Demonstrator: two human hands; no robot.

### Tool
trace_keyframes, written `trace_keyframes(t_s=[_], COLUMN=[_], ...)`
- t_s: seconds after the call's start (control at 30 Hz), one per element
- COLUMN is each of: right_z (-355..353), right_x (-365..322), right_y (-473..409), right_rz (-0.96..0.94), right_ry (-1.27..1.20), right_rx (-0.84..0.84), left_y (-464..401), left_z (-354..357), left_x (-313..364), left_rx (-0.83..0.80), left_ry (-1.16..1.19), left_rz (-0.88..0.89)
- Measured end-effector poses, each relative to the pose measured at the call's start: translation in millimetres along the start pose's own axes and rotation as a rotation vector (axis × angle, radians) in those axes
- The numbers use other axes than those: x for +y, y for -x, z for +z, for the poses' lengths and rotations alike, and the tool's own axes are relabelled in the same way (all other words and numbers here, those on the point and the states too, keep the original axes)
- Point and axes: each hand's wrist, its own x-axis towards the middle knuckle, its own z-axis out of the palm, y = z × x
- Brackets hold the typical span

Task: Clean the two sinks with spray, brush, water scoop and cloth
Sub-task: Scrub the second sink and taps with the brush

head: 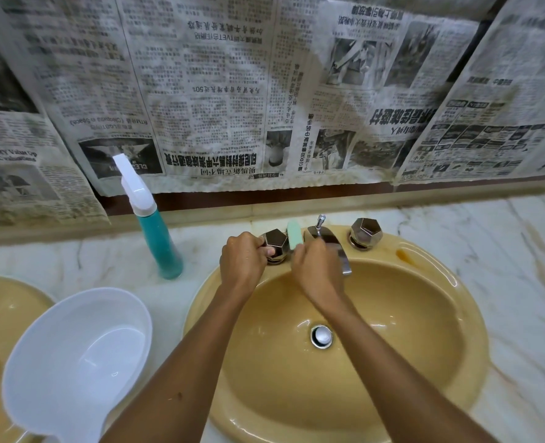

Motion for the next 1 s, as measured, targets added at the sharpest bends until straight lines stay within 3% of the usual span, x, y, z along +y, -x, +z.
trace_keyframes(t_s=[0.13, 0.23, 0.33, 0.43, 0.6, 0.7, 0.87, 1.0], right_z=[26, 32, 40, 53, 41, 28, 19, 17], right_x=[14, 8, 7, 12, 7, 20, 30, 25], right_y=[43, 25, 44, 77, 43, 55, 46, 42], right_rz=[-0.030, 0.130, 0.111, 0.022, -0.091, -0.240, -0.393, -0.437], right_ry=[-0.335, -0.623, -0.646, -0.683, -0.415, -0.094, 0.062, 0.193], right_rx=[0.151, 0.246, 0.257, 0.156, 0.154, 0.070, 0.170, 0.127], left_y=[0, 1, 3, 4, -4, -8, -2, 6], left_z=[1, 0, 0, -3, -16, -26, -39, -37], left_x=[-2, -1, -1, 1, 0, -15, -45, -58], left_rx=[-0.004, -0.005, 0.004, 0.004, -0.111, -0.135, -0.071, -0.066], left_ry=[-0.008, -0.006, 0.004, 0.010, 0.027, 0.018, -0.133, -0.189], left_rz=[0.025, 0.020, 0.017, 0.020, 0.014, -0.043, -0.208, -0.226])
